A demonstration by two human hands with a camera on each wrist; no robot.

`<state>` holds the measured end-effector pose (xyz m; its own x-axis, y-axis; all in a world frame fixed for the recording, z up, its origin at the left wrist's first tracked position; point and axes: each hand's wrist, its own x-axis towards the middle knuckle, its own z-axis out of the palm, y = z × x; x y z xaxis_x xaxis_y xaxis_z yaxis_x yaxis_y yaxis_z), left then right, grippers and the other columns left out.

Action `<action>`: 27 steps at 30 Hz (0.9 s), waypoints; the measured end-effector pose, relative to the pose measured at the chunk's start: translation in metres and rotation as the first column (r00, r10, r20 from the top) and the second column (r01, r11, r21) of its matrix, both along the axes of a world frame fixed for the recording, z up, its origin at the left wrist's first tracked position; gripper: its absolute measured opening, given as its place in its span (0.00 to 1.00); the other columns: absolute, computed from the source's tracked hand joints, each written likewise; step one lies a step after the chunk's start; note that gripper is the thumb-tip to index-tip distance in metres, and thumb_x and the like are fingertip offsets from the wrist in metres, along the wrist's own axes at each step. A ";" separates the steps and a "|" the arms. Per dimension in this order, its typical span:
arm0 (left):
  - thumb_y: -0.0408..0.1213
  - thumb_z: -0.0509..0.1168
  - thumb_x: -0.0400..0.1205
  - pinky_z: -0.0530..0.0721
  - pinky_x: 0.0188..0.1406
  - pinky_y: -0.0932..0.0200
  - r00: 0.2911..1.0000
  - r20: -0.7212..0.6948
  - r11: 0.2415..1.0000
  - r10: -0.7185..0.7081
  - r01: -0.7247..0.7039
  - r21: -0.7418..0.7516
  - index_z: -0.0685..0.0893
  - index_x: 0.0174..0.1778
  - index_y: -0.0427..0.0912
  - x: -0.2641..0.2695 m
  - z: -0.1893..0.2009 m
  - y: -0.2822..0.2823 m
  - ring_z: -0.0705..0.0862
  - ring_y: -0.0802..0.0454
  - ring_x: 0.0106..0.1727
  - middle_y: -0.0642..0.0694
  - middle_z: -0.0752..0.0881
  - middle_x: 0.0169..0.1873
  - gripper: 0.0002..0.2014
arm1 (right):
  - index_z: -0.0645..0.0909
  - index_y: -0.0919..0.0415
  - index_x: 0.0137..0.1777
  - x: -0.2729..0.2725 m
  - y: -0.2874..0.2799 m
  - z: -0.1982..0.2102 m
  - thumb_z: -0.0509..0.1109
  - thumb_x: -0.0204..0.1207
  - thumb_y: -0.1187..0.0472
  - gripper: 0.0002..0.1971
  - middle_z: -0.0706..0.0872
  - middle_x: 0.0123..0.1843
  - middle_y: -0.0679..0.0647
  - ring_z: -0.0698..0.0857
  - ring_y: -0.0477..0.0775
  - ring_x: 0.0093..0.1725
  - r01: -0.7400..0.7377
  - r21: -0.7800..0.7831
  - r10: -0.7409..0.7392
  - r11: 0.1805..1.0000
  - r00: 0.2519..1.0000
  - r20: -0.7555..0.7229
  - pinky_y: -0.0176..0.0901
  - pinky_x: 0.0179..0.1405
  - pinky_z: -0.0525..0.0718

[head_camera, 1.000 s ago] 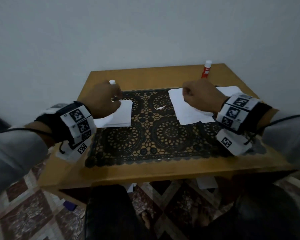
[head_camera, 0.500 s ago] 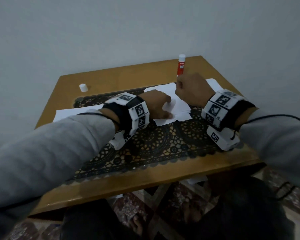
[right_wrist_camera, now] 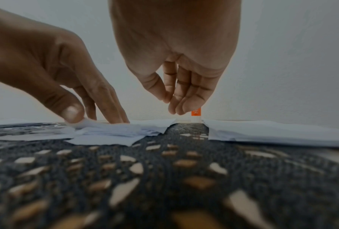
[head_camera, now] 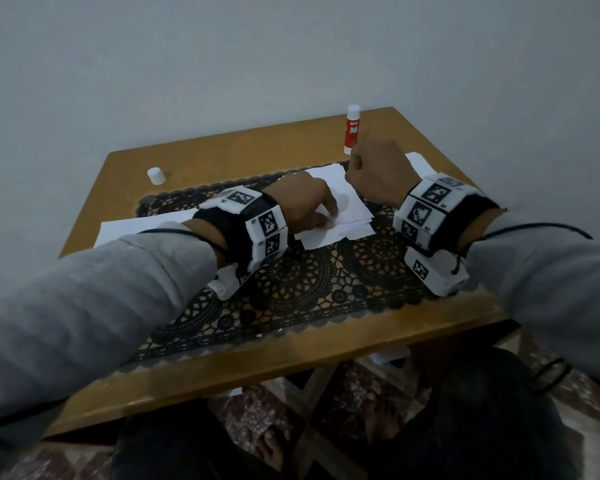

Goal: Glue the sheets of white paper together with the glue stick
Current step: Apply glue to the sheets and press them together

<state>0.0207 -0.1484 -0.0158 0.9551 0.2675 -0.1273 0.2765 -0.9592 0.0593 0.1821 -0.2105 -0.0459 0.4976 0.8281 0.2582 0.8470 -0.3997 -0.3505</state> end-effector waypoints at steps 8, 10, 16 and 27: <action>0.29 0.62 0.78 0.83 0.44 0.49 0.988 0.150 0.996 0.038 -0.050 0.073 0.89 0.43 0.37 -0.005 0.002 -0.003 0.85 0.41 0.43 0.41 0.90 0.41 0.09 | 0.72 0.63 0.45 0.003 0.000 0.001 0.64 0.75 0.61 0.05 0.79 0.42 0.61 0.77 0.58 0.39 0.049 0.028 -0.050 0.998 0.998 0.042 0.39 0.25 0.63; 0.29 0.63 0.78 0.81 0.43 0.52 0.980 0.192 0.995 0.047 -0.062 0.074 0.89 0.43 0.37 -0.008 0.004 0.000 0.85 0.42 0.44 0.41 0.90 0.42 0.08 | 0.73 0.62 0.44 0.002 -0.001 0.003 0.64 0.75 0.62 0.04 0.81 0.42 0.61 0.78 0.58 0.40 0.049 0.042 -0.051 0.998 0.997 0.052 0.41 0.28 0.66; 0.31 0.66 0.78 0.83 0.48 0.48 0.971 0.223 0.996 0.083 -0.089 0.014 0.88 0.41 0.38 -0.011 -0.003 0.005 0.86 0.44 0.45 0.43 0.90 0.41 0.05 | 0.72 0.61 0.42 0.002 -0.003 0.004 0.64 0.75 0.63 0.04 0.82 0.44 0.62 0.77 0.58 0.41 0.028 0.044 -0.031 0.999 0.998 0.060 0.43 0.33 0.69; 0.39 0.75 0.74 0.74 0.34 0.64 0.952 0.221 0.967 0.213 -0.173 -0.189 0.88 0.39 0.38 -0.008 -0.002 0.008 0.81 0.54 0.38 0.49 0.85 0.36 0.07 | 0.79 0.67 0.47 0.005 0.000 0.000 0.66 0.75 0.62 0.07 0.83 0.45 0.61 0.79 0.58 0.42 0.031 0.063 -0.033 0.998 0.999 0.026 0.43 0.39 0.71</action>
<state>0.0126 -0.1400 -0.0179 0.8950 0.4444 0.0388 0.4139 -0.8596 0.2996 0.1874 -0.2110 -0.0462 0.5157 0.7938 0.3223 0.8436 -0.4045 -0.3532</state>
